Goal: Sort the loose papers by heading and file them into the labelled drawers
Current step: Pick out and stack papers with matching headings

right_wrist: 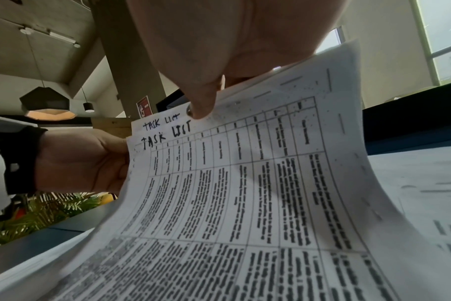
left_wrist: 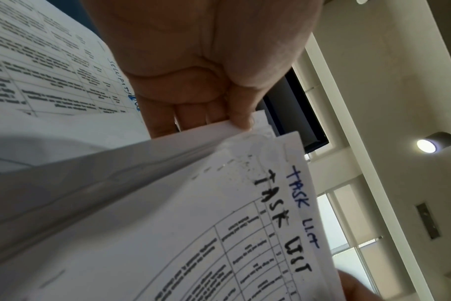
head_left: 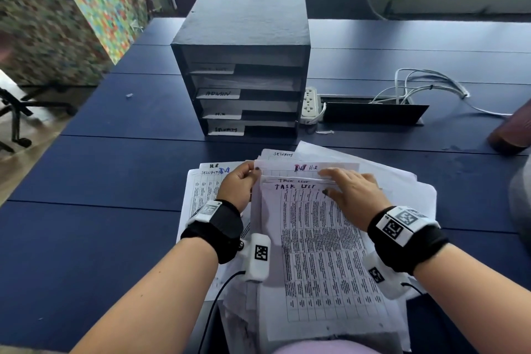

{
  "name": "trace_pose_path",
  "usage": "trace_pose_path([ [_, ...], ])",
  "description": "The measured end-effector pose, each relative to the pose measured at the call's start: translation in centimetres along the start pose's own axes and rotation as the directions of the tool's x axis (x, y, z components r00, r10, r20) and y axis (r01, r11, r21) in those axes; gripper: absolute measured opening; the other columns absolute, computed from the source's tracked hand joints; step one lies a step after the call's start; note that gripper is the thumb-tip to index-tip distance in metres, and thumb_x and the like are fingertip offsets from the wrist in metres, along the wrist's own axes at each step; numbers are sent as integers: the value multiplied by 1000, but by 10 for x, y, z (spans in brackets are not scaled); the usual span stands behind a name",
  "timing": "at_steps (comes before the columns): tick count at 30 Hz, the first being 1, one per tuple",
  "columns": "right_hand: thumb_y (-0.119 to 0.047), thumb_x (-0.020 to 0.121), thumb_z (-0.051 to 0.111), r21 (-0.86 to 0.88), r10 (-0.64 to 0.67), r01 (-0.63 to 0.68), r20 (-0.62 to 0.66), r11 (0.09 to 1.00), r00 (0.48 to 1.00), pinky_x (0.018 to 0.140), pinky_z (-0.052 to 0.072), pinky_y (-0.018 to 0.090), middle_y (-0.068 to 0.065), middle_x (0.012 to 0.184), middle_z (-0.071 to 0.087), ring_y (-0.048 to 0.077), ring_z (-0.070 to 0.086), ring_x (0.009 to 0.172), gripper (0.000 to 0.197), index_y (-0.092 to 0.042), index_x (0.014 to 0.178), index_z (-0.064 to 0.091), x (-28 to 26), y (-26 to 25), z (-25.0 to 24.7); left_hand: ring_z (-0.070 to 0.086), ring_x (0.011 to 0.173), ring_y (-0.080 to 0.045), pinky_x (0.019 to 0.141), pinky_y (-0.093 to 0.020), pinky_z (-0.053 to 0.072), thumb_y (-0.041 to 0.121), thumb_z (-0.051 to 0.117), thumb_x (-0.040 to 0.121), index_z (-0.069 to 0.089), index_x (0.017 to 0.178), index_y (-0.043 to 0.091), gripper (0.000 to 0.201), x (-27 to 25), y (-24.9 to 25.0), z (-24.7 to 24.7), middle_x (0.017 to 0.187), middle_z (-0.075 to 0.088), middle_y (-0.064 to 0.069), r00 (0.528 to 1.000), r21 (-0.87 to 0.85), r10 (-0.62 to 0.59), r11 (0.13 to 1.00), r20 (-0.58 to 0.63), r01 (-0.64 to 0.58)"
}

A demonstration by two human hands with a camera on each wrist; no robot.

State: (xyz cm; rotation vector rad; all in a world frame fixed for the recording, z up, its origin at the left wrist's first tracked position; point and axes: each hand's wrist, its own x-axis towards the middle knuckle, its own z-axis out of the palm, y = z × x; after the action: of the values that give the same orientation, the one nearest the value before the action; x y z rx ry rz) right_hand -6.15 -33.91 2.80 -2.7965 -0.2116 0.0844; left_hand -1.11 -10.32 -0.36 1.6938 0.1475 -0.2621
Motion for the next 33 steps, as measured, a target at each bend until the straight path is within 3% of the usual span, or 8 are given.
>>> trace_pose_path([
  [6, -15, 95, 43, -111, 15, -20, -44, 994, 999, 93, 27, 36, -8, 108, 63, 19, 57, 103, 25, -27, 114, 57, -2, 3, 4, 62, 82, -22, 80, -41, 52, 9, 56, 90, 64, 99, 27, 21, -3, -2, 3, 95, 71, -4, 998, 84, -62, 995, 28, 60],
  [9, -13, 93, 49, -82, 26, -37, -125, 996, 992, 90, 28, 34, -8, 103, 67, 17, 60, 99, 24, -26, 109, 61, 3, 2, -9, 64, 83, -27, 82, -47, 53, 5, 46, 90, 63, 100, 23, 26, -9, -8, 5, 95, 69, -8, 991, 205, -117, 974, 72, 100],
  [14, -18, 96, 43, -97, 85, -93, -83, 991, 993, 89, 26, 36, -8, 84, 53, 22, 52, 93, 20, -28, 105, 58, 24, 12, -47, 63, 100, -33, 91, -47, 51, 2, 38, 88, 62, 104, 16, 32, -16, -14, 14, 101, 67, -6, 975, 292, -151, 951, 161, 99],
  [18, -23, 95, 44, -59, 178, -177, 7, 982, 984, 91, 32, 36, -11, 83, 55, 29, 53, 99, 19, -31, 108, 56, 37, 28, -59, 65, 97, -28, 92, -45, 51, 16, 52, 80, 73, 84, 24, 23, -16, -19, 25, 97, 71, -6, 959, 250, -166, 962, 228, 107],
  [21, -25, 96, 44, -30, 247, -245, 93, 969, 965, 93, 41, 34, -5, 90, 62, 31, 50, 103, 24, -30, 117, 54, 31, 31, -51, 64, 89, -22, 89, -40, 53, 15, 51, 80, 71, 88, 16, 22, -14, -21, 22, 95, 71, -7, 976, 335, -162, 936, 143, 106],
  [25, -29, 97, 42, -106, 261, -243, 212, 964, 942, 93, 36, 29, 2, 123, 61, 28, 51, 112, 33, -27, 130, 47, 12, 27, -29, 62, 96, -21, 83, -26, 49, 12, 55, 86, 68, 98, 16, 18, -8, -21, 8, 106, 67, -4, 979, 358, -128, 916, -158, 178],
  [29, -38, 94, 47, -92, 170, -155, 192, 984, 966, 98, 35, 34, -6, 117, 60, 19, 55, 108, 32, -25, 123, 52, 3, 36, -9, 60, 108, -28, 93, -35, 48, 21, 59, 90, 59, 120, 13, 31, -4, -23, 4, 121, 62, -9, 962, 259, -239, 929, -130, 266],
  [33, -42, 91, 50, -116, 97, -84, 109, 990, 989, 89, 29, 32, -8, 111, 61, 17, 52, 109, 30, -27, 115, 59, -1, 39, 2, 54, 118, -23, 94, -23, 37, 28, 59, 91, 53, 130, 7, 45, 1, -25, 5, 130, 57, -6, 972, 330, -223, 914, -73, 235],
])
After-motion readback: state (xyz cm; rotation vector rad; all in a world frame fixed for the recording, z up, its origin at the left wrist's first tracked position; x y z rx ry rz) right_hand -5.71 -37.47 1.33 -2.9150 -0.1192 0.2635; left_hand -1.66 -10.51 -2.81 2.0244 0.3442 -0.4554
